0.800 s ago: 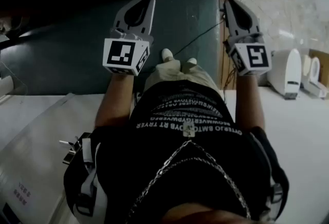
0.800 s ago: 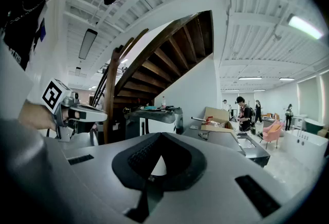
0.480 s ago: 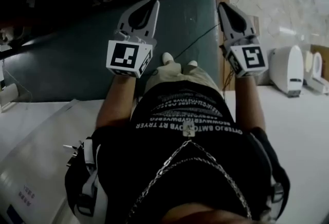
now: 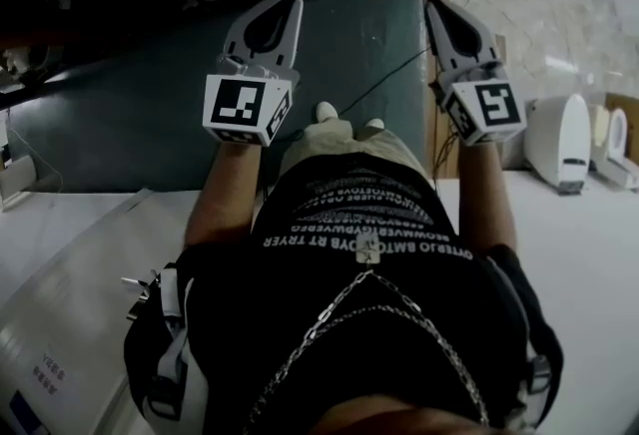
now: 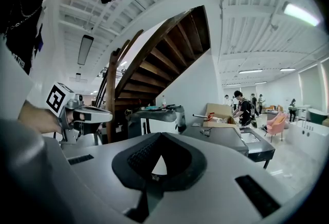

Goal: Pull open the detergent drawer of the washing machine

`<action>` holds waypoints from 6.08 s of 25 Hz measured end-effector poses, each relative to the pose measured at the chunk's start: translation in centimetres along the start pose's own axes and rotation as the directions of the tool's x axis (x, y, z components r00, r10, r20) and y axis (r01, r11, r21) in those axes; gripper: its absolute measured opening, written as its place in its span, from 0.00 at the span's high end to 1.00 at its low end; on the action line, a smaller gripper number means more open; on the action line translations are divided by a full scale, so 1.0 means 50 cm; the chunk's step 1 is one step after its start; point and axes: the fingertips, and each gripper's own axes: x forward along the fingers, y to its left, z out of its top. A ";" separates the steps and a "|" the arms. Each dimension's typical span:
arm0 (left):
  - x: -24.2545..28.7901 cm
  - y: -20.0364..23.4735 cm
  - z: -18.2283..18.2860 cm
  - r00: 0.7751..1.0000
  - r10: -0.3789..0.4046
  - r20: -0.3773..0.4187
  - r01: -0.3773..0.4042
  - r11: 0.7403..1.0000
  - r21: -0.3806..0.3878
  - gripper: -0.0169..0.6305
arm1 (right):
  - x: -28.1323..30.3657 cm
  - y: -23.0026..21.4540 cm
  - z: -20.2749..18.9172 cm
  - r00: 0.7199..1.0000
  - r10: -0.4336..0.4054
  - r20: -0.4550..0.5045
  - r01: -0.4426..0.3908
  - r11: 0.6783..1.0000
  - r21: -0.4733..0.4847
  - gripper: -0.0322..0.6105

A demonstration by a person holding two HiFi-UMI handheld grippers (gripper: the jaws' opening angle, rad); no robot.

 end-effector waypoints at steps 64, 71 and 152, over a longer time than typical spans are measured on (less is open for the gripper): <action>0.214 0.291 0.039 0.996 -0.080 0.040 0.081 0.996 -0.031 0.97 | 0.327 -0.070 0.053 0.998 -0.035 -0.048 0.038 0.996 0.076 0.95; 0.237 0.323 0.040 0.993 -0.106 0.053 0.108 0.994 -0.032 0.97 | 0.351 -0.071 0.069 0.996 -0.074 -0.047 0.076 0.996 0.037 0.95; 0.740 0.488 0.009 0.980 0.123 -0.155 -0.136 0.988 -0.073 0.97 | 0.801 -0.501 0.024 0.953 0.257 -0.158 -0.252 0.966 0.055 0.95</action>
